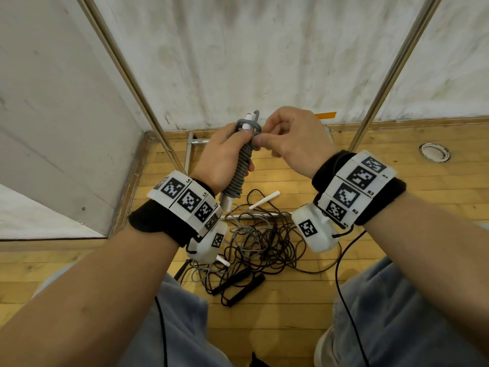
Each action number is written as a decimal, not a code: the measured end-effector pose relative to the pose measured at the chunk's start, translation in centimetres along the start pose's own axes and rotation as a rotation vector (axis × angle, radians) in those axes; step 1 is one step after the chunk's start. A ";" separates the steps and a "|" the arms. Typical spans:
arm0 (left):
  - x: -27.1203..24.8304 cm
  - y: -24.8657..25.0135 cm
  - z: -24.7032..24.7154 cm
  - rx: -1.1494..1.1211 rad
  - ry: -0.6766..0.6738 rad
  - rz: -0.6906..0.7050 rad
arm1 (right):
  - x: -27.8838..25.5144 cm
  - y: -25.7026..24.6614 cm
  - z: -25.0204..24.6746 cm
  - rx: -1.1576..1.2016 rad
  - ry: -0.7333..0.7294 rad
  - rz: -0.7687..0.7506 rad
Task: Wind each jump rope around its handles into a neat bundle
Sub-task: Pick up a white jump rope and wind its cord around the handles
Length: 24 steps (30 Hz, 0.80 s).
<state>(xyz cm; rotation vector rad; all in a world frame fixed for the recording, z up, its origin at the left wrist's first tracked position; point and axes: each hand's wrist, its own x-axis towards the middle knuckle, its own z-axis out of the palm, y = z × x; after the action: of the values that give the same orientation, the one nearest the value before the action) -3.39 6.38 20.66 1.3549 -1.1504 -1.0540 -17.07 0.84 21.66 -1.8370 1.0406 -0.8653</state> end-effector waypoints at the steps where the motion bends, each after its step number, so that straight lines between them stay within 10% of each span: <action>1: -0.1 0.1 -0.1 -0.017 -0.023 -0.001 | 0.1 0.0 -0.2 -0.021 0.009 -0.009; 24: -0.4 0.7 -1.1 0.195 -0.292 -0.039 | -0.1 -0.7 -1.3 0.138 -0.303 0.040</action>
<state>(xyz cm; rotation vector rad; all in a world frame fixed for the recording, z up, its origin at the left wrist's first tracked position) -2.42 6.93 21.49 1.4093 -1.4791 -1.2221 -17.96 0.71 22.84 -1.7583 0.8034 -0.5961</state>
